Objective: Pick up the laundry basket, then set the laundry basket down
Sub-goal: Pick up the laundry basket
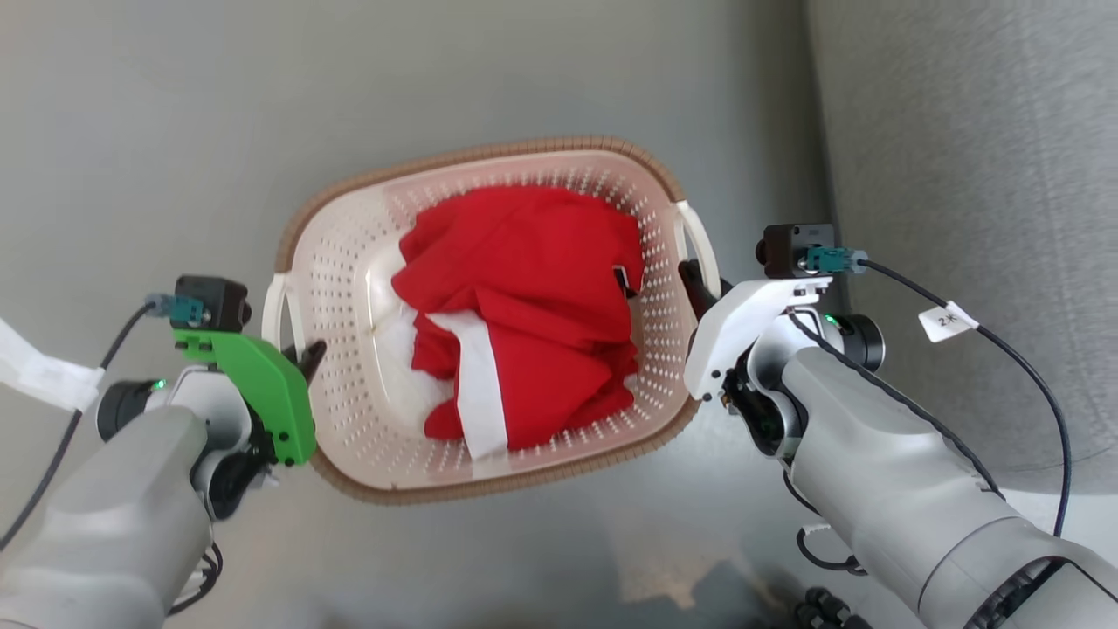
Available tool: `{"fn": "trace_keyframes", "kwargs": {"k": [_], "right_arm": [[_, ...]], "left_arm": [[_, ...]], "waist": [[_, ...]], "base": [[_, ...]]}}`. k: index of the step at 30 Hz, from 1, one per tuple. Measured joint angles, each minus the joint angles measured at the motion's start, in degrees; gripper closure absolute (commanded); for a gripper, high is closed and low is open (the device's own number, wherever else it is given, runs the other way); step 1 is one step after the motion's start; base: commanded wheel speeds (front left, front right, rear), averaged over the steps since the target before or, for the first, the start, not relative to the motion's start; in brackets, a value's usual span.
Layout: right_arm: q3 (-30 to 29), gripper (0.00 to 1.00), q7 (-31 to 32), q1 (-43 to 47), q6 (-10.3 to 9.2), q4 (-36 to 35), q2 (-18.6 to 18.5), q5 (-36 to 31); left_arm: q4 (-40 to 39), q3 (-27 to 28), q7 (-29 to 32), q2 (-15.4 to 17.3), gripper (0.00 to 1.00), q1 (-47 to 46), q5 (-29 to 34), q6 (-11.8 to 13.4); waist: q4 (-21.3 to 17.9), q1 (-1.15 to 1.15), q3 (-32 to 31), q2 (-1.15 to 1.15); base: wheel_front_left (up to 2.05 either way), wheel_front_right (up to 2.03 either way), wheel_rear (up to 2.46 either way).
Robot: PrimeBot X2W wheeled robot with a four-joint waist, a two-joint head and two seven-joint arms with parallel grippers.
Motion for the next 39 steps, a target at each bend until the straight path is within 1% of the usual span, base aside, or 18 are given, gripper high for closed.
{"fn": "trace_keyframes", "kwargs": {"k": [2, 7, 20, 27, 33, 35, 39], "right_arm": [[0.4, 1.0, 1.0, 0.0, 0.54, 0.5, 0.1, 0.4], [1.6, 1.0, 3.8, 0.3, 1.2, 2.4, 0.2, 2.0], [3.7, 1.0, 10.9, 4.2, 3.55, 6.3, 0.0, 4.8], [5.3, 1.0, 15.5, 6.2, 5.27, 8.7, -0.1, 5.5], [5.8, 1.0, 18.2, 6.3, 5.57, 9.0, -0.2, 5.9], [6.0, 1.0, 18.7, 6.3, 5.99, 9.3, -0.3, 6.0], [6.1, 1.0, 20.2, 6.3, 6.05, 9.9, -0.3, 6.5]], "left_arm": [[0.6, -0.2, 0.4, -0.2, 1.0, 0.7, -0.6, 0.0], [1.7, -0.7, 1.0, -1.2, 1.0, 2.3, -2.4, 0.0], [5.0, -2.2, 4.1, -4.6, 1.0, 7.6, -5.6, 0.0], [6.7, -3.2, 5.6, -6.5, 1.0, 10.5, -6.9, 0.0], [7.0, -3.4, 7.2, -7.0, 1.0, 11.1, -7.4, 0.2], [7.1, -3.5, 7.6, -7.1, 1.0, 11.1, -7.4, 0.2], [7.3, -4.0, 8.6, -7.4, 1.0, 11.1, -7.9, 0.2]], "waist": [[-0.1, 0.0, -1.6, 0.0], [-0.5, 0.0, -5.7, 0.0], [-1.0, 0.0, -16.4, 0.0], [-1.2, 0.0, -22.1, 0.0], [-1.4, 0.0, -25.9, 0.0], [-1.5, 0.0, -26.7, 0.0], [-1.6, 0.0, -27.7, 0.0]], "base": [[0.0, 0.0, 0.0], [0.0, 0.0, 0.0], [0.0, 0.0, 0.0], [0.0, 0.0, 0.0], [0.0, 0.0, 0.0], [0.0, 0.0, 0.0], [0.0, 0.0, 0.0]]}}
